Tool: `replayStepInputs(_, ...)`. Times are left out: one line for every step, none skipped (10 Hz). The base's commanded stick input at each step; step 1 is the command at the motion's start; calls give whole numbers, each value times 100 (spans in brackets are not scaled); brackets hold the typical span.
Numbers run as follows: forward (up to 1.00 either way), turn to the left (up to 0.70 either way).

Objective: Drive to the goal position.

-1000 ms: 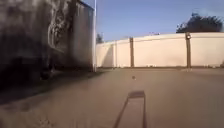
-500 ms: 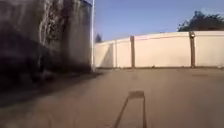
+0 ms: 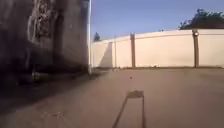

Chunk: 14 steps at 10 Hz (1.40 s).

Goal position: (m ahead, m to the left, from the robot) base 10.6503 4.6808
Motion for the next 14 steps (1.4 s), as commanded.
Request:
replayStepInputs(100,0)
replayStepInputs(100,0)
replayStepInputs(100,0)
replayStepInputs(100,0)
replayStepInputs(100,0)
replayStepInputs(100,0)
replayStepInputs(100,0)
replayStepInputs(100,0)
replayStepInputs(100,0)
replayStepInputs(100,0)
replayStepInputs(100,0)
replayStepInputs(100,0)
replayStepInputs(100,0)
replayStepInputs(100,0)
